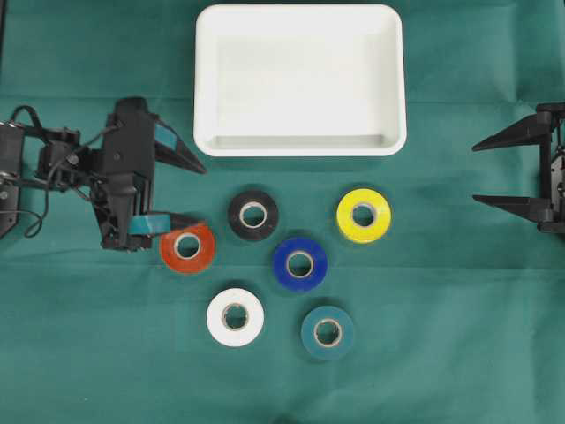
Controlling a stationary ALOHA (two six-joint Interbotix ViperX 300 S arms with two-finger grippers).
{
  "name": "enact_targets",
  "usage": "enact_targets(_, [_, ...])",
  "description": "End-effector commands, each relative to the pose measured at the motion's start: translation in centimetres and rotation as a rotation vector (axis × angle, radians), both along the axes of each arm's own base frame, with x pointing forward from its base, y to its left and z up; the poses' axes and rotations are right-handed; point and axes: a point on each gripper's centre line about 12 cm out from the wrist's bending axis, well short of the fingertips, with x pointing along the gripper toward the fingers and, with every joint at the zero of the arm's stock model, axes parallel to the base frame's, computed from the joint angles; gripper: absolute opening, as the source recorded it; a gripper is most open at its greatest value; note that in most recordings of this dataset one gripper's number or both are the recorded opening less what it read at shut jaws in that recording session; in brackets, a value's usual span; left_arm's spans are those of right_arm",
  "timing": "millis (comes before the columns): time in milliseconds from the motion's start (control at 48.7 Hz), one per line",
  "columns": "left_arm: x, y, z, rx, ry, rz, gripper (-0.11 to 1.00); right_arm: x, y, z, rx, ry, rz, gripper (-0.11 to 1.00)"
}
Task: Put the tape into the white case with the left arm.
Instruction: 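Move the left gripper right over the tape rolls toward the blue roll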
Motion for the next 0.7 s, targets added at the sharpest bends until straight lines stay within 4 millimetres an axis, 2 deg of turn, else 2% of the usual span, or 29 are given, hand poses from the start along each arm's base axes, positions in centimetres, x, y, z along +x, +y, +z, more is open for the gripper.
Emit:
enact_targets(0, [0.9, -0.8, 1.0, -0.004, -0.03, -0.024, 0.98, 0.3, 0.0, 0.4, -0.001, -0.015, -0.001, 0.62])
enact_targets(288, [1.4, -3.0, 0.1, -0.001, 0.002, -0.088, 0.98, 0.3, 0.0, 0.4, -0.001, -0.015, -0.001, 0.62])
enact_targets(678, [1.4, -3.2, -0.1, -0.001, 0.006, -0.096, 0.98, 0.3, 0.0, 0.4, -0.001, -0.015, -0.001, 0.62])
